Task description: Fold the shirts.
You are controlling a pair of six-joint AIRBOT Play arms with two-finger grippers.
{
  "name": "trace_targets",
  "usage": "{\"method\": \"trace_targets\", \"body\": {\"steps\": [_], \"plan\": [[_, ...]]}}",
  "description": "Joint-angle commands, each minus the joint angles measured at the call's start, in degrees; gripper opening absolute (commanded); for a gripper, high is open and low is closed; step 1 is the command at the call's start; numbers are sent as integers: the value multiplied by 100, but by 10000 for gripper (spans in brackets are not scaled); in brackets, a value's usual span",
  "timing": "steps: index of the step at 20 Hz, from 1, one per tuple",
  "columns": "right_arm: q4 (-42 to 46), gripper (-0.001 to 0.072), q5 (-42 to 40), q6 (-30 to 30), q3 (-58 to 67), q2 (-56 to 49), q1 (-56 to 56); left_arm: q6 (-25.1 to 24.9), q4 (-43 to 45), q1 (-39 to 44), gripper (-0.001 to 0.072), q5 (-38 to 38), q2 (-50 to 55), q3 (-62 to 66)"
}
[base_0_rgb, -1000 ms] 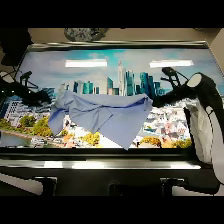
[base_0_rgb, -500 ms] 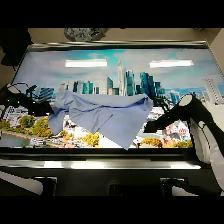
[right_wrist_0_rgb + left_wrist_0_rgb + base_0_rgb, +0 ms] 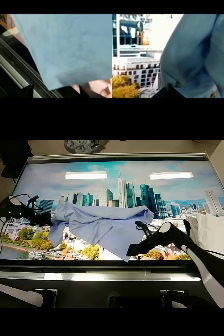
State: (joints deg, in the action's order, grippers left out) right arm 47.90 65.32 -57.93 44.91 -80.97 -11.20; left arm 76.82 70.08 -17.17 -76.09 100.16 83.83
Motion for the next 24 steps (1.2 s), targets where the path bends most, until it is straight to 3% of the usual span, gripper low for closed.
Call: {"method": "trace_targets", "body": {"steps": [1, 2, 4, 6, 8, 10, 14, 16, 18, 21, 24], "plan": [[-136, 665, -1051, -848, -146, -24, -551, -39, -7, 0, 28, -146, -94, -2], [-210, 625, -1156, -946, -146, -24, -669, -39, -7, 0, 28, -247, -96, -2], [-428, 437, -1244, -890, -146, -24, -960, -39, -9, 2, 28, -407, -101, -2], [-415, 55, -1403, -621, -144, -20, -1180, -42, -22, 4, 28, -511, -177, -2], [-227, 47, -1296, 9, -7, 96, -1102, -142, -28, -2, 27, -474, -490, 0], [636, 47, -892, 118, 468, 461, -772, -164, -396, -55, 27, 70, -1134, 0], [2992, 46, -758, 289, 2317, 1880, 144, -186, -2118, -173, 26, 2328, -3071, 109], [4159, 46, -1360, 258, 3508, 2649, 509, -181, -2487, -166, 26, 3519, -4054, 448], [4778, 46, -1893, 160, 4618, 3289, 841, -179, -2398, -181, 24, 4498, -4896, 859], [4833, 46, -1445, 70, 5493, 3845, 1099, 621, -2144, -352, 23, 4503, -5696, 1143], [4841, 47, -798, 81, 5539, 4188, 1099, 745, -2146, -350, 23, 4089, -6161, 1143]]}}
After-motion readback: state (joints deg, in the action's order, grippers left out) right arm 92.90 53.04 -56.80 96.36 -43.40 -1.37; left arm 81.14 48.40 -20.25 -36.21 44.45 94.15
